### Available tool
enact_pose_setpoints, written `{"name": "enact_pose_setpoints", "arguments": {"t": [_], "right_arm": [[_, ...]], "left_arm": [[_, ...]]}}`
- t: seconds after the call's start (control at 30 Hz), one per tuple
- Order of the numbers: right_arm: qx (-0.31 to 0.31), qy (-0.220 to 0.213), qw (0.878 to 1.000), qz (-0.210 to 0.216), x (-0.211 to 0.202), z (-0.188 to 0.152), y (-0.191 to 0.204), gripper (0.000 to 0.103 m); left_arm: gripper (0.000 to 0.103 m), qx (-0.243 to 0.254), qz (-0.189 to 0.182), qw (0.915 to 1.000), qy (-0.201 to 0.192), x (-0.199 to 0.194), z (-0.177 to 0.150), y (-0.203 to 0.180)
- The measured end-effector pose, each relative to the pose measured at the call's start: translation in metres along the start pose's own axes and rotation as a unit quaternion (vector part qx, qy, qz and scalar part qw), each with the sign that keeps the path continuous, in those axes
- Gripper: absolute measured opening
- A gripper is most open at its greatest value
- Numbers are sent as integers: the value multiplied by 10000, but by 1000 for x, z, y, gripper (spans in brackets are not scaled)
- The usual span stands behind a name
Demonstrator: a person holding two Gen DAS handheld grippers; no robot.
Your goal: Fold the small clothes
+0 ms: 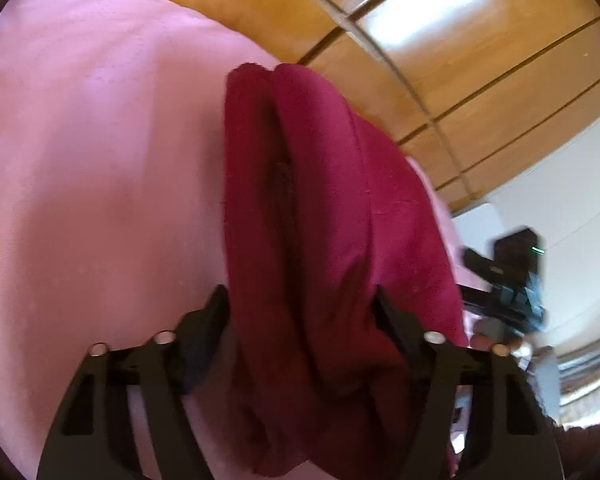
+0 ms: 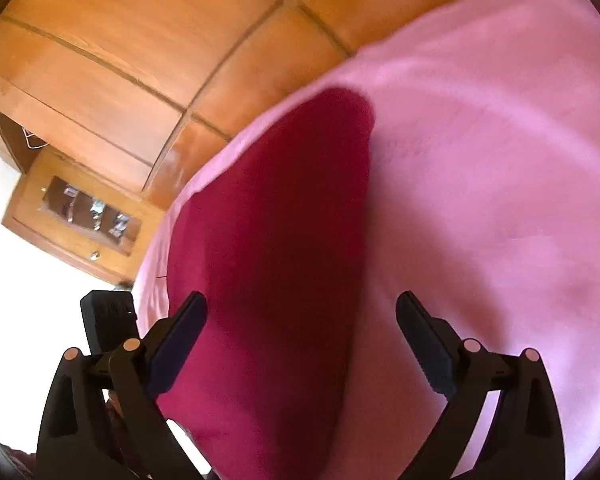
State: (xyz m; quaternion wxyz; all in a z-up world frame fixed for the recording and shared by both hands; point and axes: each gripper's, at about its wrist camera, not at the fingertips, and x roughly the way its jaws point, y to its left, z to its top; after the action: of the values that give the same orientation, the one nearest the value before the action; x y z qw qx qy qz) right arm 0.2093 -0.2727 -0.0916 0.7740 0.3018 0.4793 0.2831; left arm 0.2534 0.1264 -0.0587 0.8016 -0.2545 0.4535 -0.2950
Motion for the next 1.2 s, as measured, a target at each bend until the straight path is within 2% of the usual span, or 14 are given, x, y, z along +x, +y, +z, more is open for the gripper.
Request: {"name": "enact_pose_setpoints", "arguments": {"t": [0.07,0.13,0.2,0.3,0.43,0.57,0.77,0.87,0.97,1.0,1.03,1.07,1.13,1.2], "right_arm": [[-194,-6,9998,-10,7,1,7,79],[-330,23,9994,-46,8,1,17,54],[-647,-52,9977,-184,-9,-11,31,45],[-983,-223,9943,-340,-32,-9,44,42],[-1146,-534,9909,-455,-62,5,48,42],[-1179,-857,9870,-675,-97,29,32,42],[-838,-1238,9806,-1264,-127,77,-19,42],[-653,-1277,9770,-1577,-132,84,-47,43],[-431,-1100,9757,-1844,-125,80,-79,43],[-216,-944,9763,-1934,-117,78,-96,47],[-85,-896,9764,-1961,-111,76,-109,55],[-11,-996,9772,-1873,-110,72,-119,59],[181,-1052,9785,-1762,-111,71,-126,73],[227,-1067,9757,-1898,-114,70,-126,82]], "left_arm": [[52,77,-132,9999,-21,-1,-2,1],[46,175,-239,9995,-58,-5,-10,0],[41,162,-356,9992,-102,-9,-11,-1],[38,255,-539,9979,-248,-12,-8,-14],[37,579,-748,9951,-299,-10,9,-47],[38,930,-903,9911,-297,13,36,-85],[38,1321,-770,9881,-158,80,85,-135],[37,1438,-662,9874,79,120,98,-150],[37,1688,-418,9842,333,155,97,-159],[37,1839,-232,9818,414,168,95,-160],[37,1935,22,9797,519,182,93,-158],[39,1860,212,9798,701,197,89,-149],[41,1649,43,9843,623,200,87,-137],[41,1529,55,9865,589,196,87,-135]]}}
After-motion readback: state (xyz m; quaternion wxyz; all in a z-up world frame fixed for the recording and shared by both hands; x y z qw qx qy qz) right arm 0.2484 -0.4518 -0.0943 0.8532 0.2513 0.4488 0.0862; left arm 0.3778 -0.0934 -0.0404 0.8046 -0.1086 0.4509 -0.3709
